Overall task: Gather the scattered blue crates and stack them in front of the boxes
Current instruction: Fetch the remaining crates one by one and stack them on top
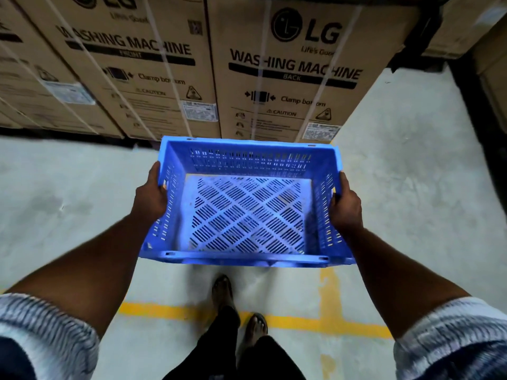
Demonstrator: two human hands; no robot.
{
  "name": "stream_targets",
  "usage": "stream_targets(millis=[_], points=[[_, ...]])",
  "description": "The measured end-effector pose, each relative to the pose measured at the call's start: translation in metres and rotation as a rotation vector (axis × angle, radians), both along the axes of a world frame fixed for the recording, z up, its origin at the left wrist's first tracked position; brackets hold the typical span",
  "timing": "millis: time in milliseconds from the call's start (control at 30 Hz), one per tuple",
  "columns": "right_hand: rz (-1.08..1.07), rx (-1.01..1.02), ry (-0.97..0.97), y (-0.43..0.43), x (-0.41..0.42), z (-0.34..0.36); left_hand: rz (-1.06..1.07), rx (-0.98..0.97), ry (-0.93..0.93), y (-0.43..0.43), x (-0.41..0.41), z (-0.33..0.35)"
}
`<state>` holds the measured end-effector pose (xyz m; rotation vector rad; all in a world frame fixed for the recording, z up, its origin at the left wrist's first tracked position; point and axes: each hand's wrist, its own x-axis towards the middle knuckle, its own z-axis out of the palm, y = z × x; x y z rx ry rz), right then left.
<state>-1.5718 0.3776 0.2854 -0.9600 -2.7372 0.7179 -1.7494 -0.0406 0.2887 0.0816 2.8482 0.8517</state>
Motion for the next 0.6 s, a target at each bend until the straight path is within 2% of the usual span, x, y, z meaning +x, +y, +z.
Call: stream_targets(millis=[300, 600], points=[[-0.063, -0.031, -0.026, 0.006, -0.054, -0.035, -0.030, -0.026, -0.062, 0.016, -0.072, -0.032], [-0.052, -0.023, -0.075, 0.024, -0.085, -0.056, -0.021, -0.040, -0.026, 0.043, -0.108, -0.047]])
